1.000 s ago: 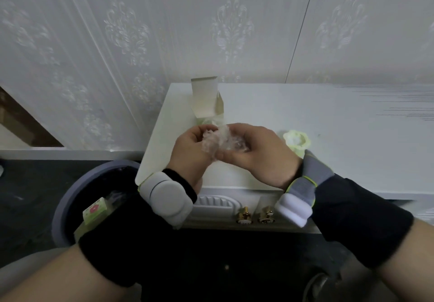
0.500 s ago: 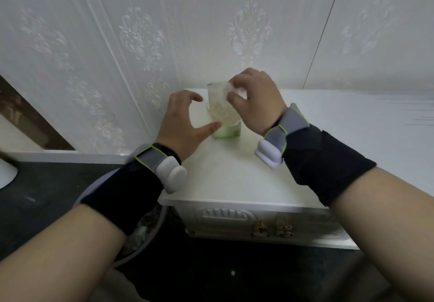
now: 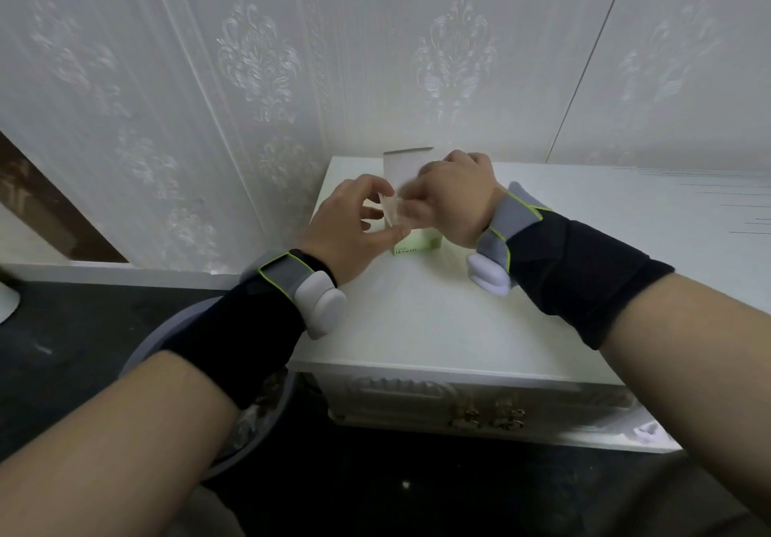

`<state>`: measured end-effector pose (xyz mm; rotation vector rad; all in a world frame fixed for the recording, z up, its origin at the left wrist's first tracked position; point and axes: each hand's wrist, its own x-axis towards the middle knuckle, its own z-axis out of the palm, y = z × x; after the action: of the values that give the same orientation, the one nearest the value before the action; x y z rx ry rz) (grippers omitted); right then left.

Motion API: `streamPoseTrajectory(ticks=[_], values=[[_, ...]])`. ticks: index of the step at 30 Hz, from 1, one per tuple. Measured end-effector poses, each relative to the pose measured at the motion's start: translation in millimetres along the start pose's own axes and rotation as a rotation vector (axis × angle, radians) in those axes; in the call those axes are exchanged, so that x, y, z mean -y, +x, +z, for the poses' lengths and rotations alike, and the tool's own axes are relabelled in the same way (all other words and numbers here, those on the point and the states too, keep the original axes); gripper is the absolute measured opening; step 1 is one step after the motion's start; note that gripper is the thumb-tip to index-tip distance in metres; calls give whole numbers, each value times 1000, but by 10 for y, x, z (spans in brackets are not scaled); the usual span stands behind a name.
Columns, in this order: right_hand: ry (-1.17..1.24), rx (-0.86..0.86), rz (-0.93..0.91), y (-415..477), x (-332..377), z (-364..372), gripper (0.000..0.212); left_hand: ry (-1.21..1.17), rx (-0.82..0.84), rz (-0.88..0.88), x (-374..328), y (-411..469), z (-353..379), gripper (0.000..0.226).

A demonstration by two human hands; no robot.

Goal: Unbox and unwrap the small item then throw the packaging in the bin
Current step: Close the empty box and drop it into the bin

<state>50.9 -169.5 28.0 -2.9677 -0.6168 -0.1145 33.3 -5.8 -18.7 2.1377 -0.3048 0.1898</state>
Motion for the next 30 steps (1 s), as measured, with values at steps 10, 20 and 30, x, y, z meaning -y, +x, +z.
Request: streamPoseTrajectory(ticks=[10, 20, 30], values=[[1071, 48, 154, -328, -241, 6, 46, -200, 121, -90, -25, -181, -28, 58], [876, -146, 137, -589, -37, 144, 71, 76, 225, 68, -168, -503, 30, 45], [809, 27, 24, -865, -68, -14, 39, 39, 6, 150, -231, -788, -27, 55]])
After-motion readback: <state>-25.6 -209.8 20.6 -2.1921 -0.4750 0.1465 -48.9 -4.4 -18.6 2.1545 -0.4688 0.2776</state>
